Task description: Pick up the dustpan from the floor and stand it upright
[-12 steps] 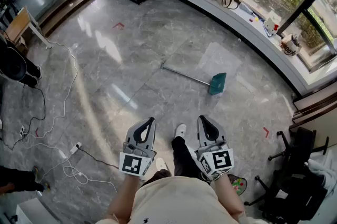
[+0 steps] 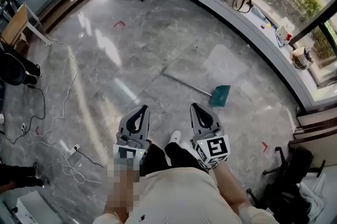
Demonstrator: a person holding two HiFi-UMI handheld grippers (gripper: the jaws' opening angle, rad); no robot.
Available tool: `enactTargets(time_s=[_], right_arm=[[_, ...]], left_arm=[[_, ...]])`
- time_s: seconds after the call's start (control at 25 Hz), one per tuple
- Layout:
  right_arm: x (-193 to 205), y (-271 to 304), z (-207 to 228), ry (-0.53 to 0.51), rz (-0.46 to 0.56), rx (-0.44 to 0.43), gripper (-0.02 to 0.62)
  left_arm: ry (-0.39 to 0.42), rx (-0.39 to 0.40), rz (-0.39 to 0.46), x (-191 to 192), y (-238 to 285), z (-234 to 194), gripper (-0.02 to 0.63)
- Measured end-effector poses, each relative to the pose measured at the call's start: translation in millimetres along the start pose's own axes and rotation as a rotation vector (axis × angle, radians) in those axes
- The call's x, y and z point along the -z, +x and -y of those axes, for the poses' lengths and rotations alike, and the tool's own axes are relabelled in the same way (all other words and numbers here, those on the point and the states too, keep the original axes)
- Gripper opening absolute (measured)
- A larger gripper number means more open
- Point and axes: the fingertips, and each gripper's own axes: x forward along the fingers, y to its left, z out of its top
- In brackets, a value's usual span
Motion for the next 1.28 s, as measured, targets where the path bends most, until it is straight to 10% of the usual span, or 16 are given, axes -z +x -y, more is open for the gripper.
enactTargets(time_s=[0.64,0.92,1.28], right_arm=[[95,305,89,-0.12,-0.525,-0.141,0.018],[246,440,124,-0.163,-0.746,-0.251,0.018],[533,533,160,-0.222,-0.913,-0.368,0.017]], left_arm=[[-0.109,-0.002,-0.099,113,219,-176,0.011],[-0.119,0.009,-0.169,250,294,-231,0.011],[-0.05,0.036,-0.193,479,331,-257,0.011]])
